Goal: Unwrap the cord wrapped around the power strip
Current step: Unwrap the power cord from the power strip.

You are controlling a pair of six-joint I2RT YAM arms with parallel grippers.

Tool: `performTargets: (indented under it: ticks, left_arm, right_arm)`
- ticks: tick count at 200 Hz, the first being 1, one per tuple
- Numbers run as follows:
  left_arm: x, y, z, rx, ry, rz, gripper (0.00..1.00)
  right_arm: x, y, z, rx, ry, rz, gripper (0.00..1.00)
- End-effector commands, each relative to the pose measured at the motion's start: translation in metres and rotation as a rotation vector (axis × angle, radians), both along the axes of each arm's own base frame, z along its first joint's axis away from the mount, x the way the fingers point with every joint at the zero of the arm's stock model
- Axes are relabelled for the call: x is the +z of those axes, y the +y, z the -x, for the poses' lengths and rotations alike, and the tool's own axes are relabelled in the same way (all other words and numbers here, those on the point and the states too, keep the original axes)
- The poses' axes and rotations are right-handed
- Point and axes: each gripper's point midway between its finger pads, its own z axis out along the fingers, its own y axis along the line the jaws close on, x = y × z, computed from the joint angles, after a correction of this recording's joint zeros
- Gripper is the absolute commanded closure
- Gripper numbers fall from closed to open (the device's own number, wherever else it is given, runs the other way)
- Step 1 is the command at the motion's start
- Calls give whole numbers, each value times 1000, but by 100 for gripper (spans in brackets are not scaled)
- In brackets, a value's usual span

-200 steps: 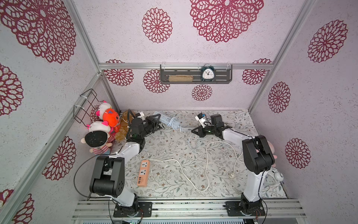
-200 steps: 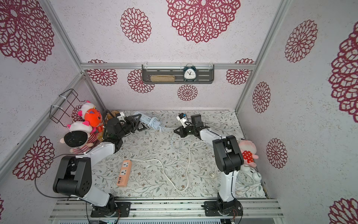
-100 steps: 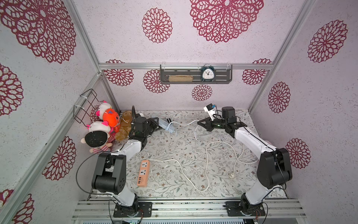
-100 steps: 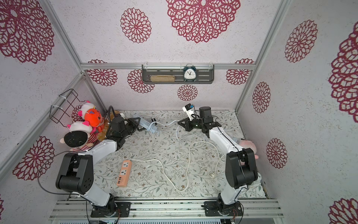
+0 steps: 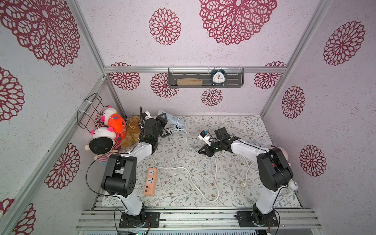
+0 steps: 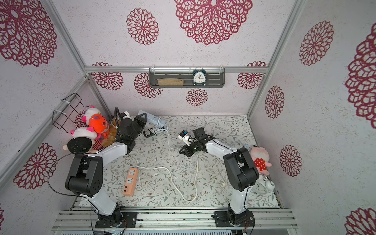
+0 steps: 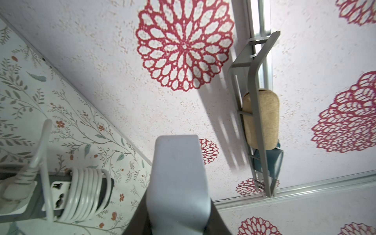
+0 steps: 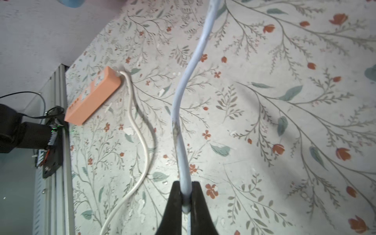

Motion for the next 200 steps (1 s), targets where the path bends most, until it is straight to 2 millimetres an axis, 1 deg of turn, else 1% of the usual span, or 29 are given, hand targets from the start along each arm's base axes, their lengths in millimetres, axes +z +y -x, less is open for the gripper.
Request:
performTargets:
  ticks: [1,18,32,45,55,73,91,108,116,133,143,157,182,200]
  left_arm:
    - [54,12,17,-40,-141,156,100]
    - [52,18,29,-109,-122,217,100]
    - [50,25,40,-168,-101,252,100]
    - [45,31,51,-212,-79,258,100]
    - [43,34,59,-256,-52,224,100]
    - [28,41,72,-264,39,116,100]
    - [11,44,85,-273,139,2,100]
    - [-6,57,96,-229,222,-95,100]
    - [-14,64,100,-211,248,-107,100]
    - [-21,75,103,-173,256,-81,100]
    - [-25,83,104,-145,261,-76,100]
    - [-29,91,106,-104,274,-84,100]
    - [-33,104,107,-35,280,-76,100]
    - [-27,108,106,-1,239,-29,100]
  right_arm:
    - [-4,-22,-42,-113,-56,57,100]
    - [-9,-40,-69,-195,-54,51,100]
    - [-11,-60,-91,-263,-54,46,100]
    - [-10,-78,-107,-312,-57,53,100]
    - [-9,-94,-119,-352,-61,63,100]
    - [1,-119,-139,-416,-85,70,100]
    - [15,-143,-154,-480,-111,63,100]
    - [28,-164,-163,-528,-134,54,100]
    - [33,-174,-167,-552,-144,52,100]
    - [40,-191,-171,-583,-147,39,100]
    - [41,-198,-174,-595,-144,31,100]
    - [37,-204,-175,-606,-130,33,100]
    - [26,-197,-171,-590,-95,16,100]
    - [18,-188,-167,-565,-77,10,100]
